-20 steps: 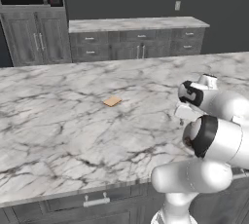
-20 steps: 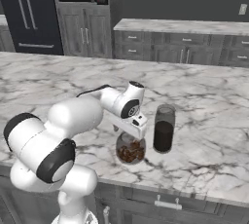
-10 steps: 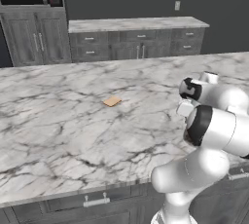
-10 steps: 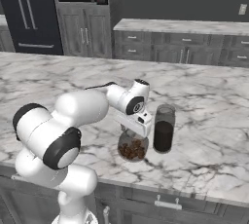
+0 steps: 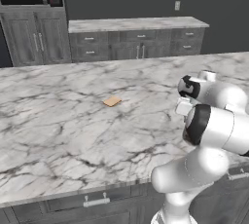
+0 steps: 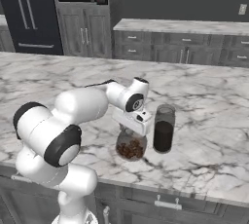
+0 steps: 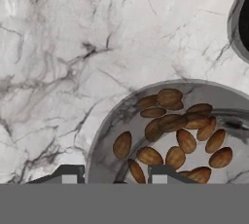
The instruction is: Pick the jar and jar from the dining table and place them in the open cabinet. Close the cabinet after placing the objects.
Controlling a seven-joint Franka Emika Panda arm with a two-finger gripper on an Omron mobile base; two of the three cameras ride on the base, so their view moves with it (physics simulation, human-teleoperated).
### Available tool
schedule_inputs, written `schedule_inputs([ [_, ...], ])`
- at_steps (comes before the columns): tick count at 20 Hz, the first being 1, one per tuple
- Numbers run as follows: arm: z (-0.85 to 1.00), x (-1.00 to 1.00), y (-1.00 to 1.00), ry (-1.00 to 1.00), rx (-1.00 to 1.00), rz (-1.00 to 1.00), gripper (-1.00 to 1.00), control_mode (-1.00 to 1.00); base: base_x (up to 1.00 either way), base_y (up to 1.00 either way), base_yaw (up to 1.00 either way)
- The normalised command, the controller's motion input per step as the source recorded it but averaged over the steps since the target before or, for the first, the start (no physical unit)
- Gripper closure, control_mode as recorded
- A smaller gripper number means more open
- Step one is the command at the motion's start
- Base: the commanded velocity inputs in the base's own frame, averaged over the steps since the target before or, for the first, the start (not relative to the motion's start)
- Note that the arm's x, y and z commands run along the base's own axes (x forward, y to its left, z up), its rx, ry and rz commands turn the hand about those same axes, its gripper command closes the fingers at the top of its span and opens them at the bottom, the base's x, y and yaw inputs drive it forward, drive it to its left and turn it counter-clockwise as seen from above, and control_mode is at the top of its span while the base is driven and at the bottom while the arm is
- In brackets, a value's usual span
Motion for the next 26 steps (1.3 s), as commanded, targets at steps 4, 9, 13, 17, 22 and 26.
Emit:
schedule_inputs([
  [4, 0.54, -0.24, 0.42, -0.01, -0.10, 0.00, 1.00, -1.00, 0.00, 0.00, 0.00],
  [9, 0.68, -0.06, 0.60, 0.00, -0.18, 0.16, 1.00, -1.00, 0.00, 0.00, 0.00],
  [13, 0.53, -0.09, 0.63, -0.07, -0.26, 0.36, 1.00, -1.00, 0.00, 0.00, 0.00],
  [17, 0.63, -0.15, 0.48, -0.13, -0.21, 0.37, 1.00, -1.00, 0.00, 0.00, 0.00],
  [22, 0.35, -0.13, 0.16, -0.04, -0.06, 0.39, 1.00, -1.00, 0.00, 0.00, 0.00],
  [26, 0.17, -0.09, 0.03, 0.00, 0.00, 0.37, 1.00, -1.00, 0.00, 0.00, 0.00],
])
